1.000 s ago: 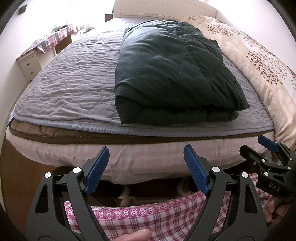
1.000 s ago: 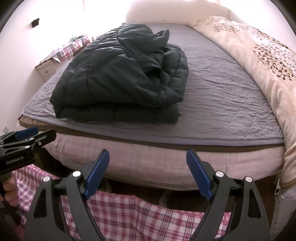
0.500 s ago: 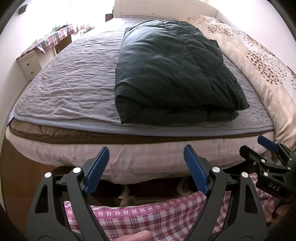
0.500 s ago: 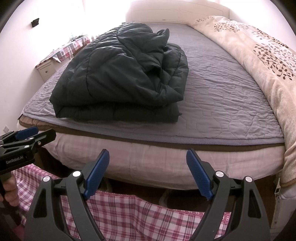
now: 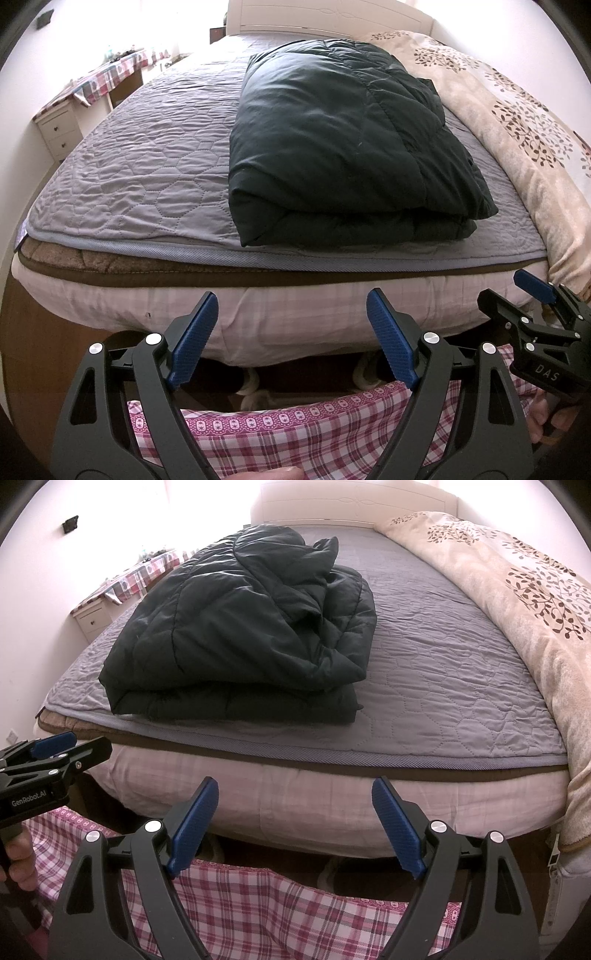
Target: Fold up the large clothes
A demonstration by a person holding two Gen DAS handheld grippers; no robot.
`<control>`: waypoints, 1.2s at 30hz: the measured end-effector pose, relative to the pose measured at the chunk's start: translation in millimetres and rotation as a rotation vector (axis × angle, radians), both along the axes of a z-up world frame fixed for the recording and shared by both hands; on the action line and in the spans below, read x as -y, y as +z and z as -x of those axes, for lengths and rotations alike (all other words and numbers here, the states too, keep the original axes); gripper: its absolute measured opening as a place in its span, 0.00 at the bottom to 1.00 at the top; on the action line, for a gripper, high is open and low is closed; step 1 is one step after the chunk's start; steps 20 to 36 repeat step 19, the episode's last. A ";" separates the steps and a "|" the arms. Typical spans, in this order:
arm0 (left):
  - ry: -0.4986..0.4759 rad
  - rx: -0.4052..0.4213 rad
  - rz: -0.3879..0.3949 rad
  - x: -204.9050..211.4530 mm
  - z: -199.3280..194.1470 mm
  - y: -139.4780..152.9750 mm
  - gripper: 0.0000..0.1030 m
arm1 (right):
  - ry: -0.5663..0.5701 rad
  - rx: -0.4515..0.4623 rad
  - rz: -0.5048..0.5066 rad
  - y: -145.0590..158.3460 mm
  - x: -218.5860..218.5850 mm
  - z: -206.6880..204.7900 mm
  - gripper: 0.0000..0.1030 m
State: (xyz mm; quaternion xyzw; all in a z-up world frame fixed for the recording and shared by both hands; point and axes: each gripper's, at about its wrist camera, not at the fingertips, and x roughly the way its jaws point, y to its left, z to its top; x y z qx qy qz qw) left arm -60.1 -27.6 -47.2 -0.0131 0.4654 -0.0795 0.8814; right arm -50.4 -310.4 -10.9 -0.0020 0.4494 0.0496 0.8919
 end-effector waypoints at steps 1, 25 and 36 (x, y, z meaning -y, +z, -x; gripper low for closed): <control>0.000 -0.001 0.000 -0.2 -0.2 0.1 0.79 | 0.000 0.000 0.000 0.0 -0.2 0.1 0.80; 0.000 -0.011 -0.003 3.2 3.6 -4.0 0.79 | 0.000 -0.003 -0.001 -0.6 -0.3 0.1 0.80; 0.000 -0.011 -0.003 3.2 3.6 -4.0 0.79 | 0.000 -0.003 -0.001 -0.6 -0.3 0.1 0.80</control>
